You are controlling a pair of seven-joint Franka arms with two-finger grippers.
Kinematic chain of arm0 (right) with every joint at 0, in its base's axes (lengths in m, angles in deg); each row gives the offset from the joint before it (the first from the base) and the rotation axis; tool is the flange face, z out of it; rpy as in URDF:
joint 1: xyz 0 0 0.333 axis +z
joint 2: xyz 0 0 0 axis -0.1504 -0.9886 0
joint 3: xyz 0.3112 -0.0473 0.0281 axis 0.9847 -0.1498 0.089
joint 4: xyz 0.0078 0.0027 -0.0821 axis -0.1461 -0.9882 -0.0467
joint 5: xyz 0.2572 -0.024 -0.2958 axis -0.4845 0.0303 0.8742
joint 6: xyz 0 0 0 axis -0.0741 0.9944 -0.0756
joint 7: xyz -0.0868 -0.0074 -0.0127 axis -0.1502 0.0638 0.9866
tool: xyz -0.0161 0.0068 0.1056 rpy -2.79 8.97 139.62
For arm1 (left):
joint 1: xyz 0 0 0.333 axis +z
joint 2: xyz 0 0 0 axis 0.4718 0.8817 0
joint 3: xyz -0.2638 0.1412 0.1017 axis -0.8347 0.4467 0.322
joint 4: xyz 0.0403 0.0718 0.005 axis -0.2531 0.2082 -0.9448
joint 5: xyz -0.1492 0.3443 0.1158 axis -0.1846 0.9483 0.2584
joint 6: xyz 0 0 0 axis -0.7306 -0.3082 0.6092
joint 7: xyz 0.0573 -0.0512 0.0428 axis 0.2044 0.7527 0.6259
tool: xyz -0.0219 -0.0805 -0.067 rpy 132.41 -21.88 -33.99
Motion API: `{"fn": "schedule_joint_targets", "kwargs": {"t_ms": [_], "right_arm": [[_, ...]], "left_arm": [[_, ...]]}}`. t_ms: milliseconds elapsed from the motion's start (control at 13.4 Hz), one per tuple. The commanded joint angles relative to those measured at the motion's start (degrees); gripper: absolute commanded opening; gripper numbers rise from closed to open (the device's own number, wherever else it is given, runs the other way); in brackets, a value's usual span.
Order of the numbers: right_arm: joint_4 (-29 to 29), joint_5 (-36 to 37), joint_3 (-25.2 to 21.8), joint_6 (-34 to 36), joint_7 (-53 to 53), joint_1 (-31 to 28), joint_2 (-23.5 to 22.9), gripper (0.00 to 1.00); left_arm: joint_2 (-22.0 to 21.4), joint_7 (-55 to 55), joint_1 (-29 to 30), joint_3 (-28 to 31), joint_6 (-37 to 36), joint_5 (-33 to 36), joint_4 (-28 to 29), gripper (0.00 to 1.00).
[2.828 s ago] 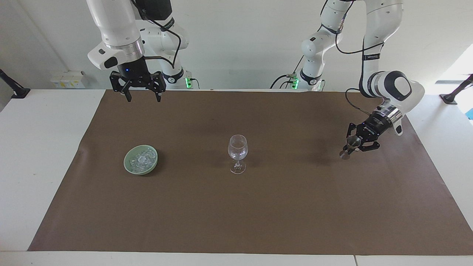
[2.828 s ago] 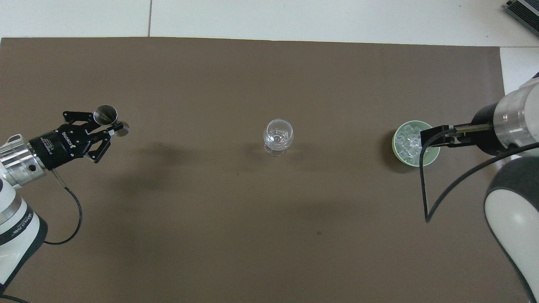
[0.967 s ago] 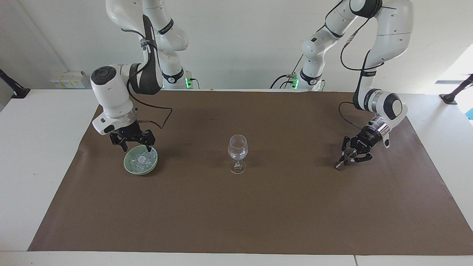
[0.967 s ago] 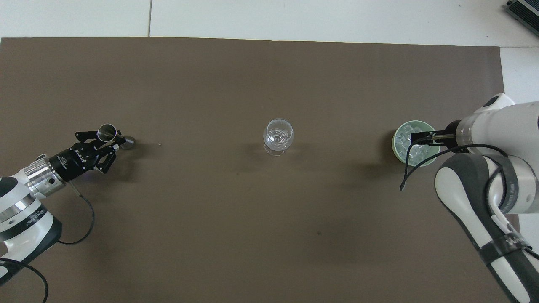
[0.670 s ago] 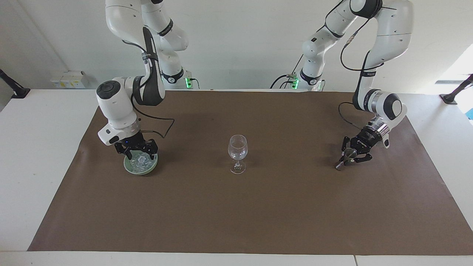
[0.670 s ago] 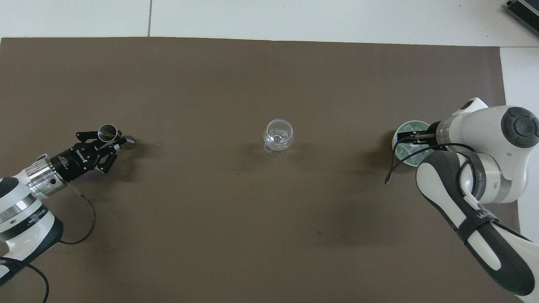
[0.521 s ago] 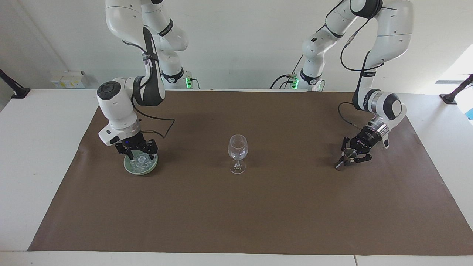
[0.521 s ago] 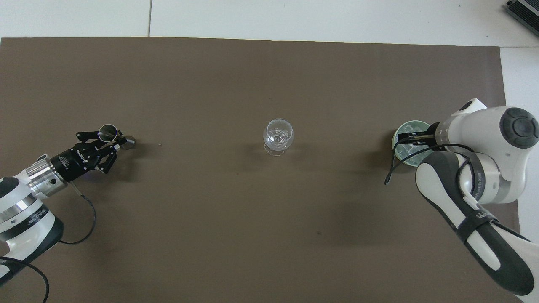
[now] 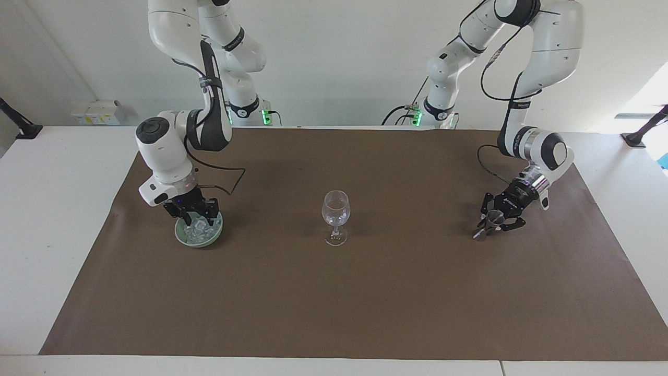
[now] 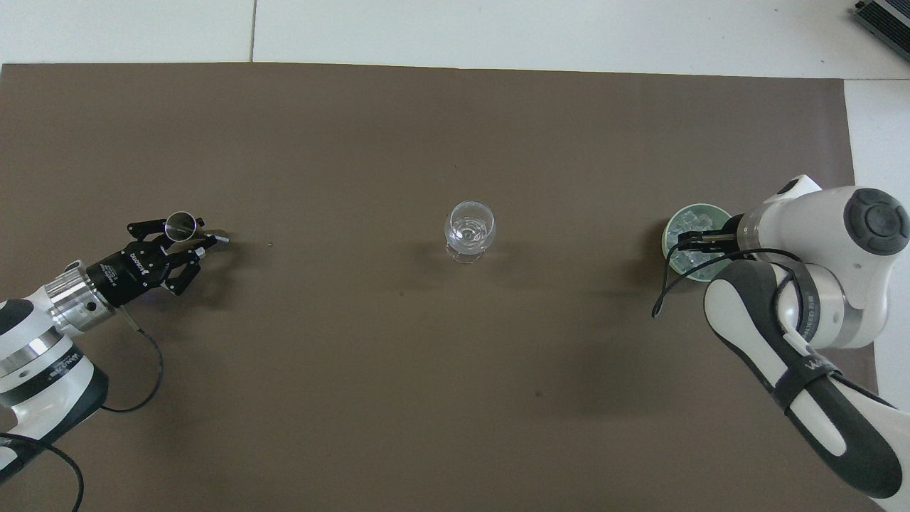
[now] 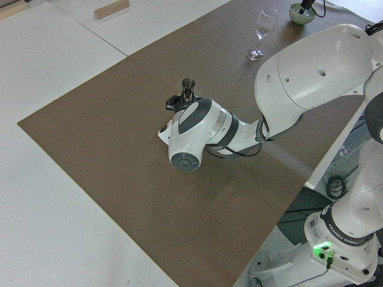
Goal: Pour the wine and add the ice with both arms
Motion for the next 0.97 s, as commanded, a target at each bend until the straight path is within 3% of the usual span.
{"fn": "schedule_joint_targets", "kwargs": {"t_ms": [0, 74, 149, 298, 595, 893], "right_arm": [[-0.8, 0.0, 0.7, -1.5, -0.6, -1.4, 0.0, 0.50], [-0.7, 0.0, 0.8, -1.5, -0.6, -1.3, 0.0, 0.44], [-0.7, 0.0, 0.8, -1.5, -0.6, -1.2, 0.1, 0.36], [-0.6, 0.0, 0.8, -1.4, -0.6, -0.9, 0.6, 0.02], [1.5, 0.0, 1.3, -0.1, -0.9, 0.3, 2.9, 0.00], [4.1, 0.0, 1.4, 4.6, 2.3, 5.2, 8.6, 0.00]], "left_arm": [[0.4, -1.0, 0.0, 0.2, -1.1, -1.0, -0.1, 0.90], [0.4, -0.9, 0.0, 0.2, -1.1, -0.6, -0.1, 1.00], [0.4, -1.1, 0.2, 0.2, -1.1, -0.1, -0.1, 1.00], [0.4, -1.1, 0.7, 0.6, -1.3, 4.6, -0.6, 1.00], [0.2, -0.9, 2.8, 1.5, -3.5, 17.2, -2.5, 1.00], [-0.6, -0.2, 2.9, 3.9, -8.4, 32.7, -7.4, 1.00]]}}
